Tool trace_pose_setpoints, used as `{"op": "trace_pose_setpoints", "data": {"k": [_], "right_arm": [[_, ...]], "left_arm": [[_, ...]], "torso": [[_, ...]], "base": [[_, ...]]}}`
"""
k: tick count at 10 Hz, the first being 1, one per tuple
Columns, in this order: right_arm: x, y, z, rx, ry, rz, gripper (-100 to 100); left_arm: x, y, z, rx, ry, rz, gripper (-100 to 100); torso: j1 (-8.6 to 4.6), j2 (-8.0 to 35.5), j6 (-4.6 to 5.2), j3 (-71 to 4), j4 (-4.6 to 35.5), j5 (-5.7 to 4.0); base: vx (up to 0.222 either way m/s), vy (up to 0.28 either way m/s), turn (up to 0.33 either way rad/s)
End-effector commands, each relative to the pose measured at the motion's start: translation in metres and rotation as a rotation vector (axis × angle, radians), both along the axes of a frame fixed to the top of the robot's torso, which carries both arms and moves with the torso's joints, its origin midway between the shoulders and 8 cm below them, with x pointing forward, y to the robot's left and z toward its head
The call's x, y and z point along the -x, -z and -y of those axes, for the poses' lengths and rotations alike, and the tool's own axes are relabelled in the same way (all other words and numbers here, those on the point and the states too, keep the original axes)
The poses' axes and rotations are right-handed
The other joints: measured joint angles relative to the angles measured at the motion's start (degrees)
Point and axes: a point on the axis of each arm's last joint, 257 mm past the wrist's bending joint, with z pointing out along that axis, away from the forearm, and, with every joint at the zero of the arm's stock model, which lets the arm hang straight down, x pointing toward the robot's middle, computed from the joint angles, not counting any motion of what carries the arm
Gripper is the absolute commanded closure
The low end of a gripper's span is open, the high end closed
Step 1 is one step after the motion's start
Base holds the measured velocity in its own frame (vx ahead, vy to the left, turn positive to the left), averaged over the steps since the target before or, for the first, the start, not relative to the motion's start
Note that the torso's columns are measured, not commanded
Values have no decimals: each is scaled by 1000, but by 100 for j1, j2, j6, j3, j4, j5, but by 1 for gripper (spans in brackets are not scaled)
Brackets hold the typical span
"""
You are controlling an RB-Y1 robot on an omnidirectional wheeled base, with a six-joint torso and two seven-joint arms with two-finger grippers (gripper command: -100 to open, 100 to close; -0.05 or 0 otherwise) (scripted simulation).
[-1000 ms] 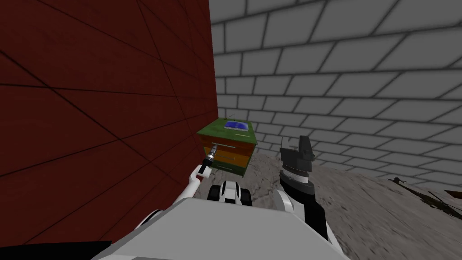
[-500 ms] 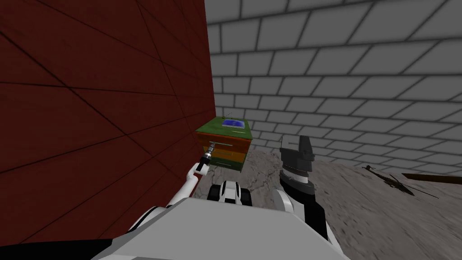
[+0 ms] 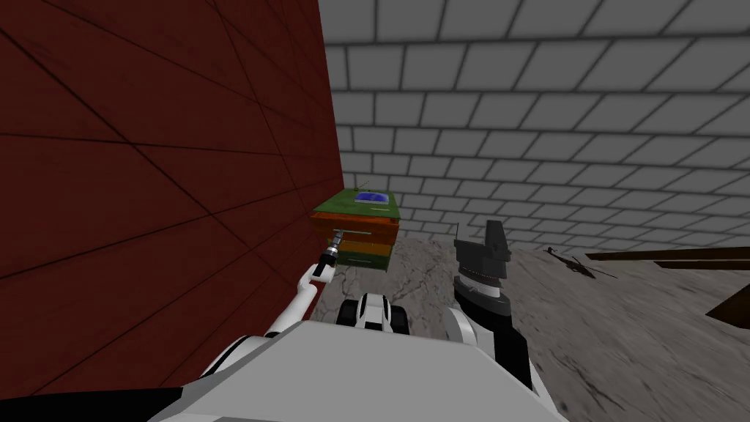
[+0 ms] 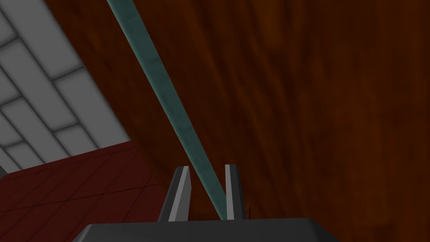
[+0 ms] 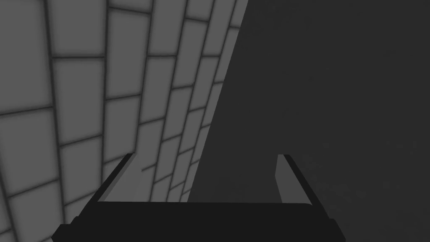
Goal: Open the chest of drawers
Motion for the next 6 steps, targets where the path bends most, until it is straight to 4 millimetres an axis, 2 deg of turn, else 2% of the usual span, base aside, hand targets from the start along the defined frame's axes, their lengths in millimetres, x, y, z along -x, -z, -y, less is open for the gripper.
{"op": "trace_pose_setpoints", "data": {"k": [1,6], "right_arm": [[0,0,0,0,0,0,0],[0,0,0,0,0,0,0]], "left_arm": [[-2,-5,-25,-4,-64,11,100],[1,-11,-79,-4,-192,17,100]], "torso": [[-5,0,11,-1,3,-1],[-33,-14,20,-10,10,-15]], "base": [[-222,35,-257],[-194,18,-282]]}}
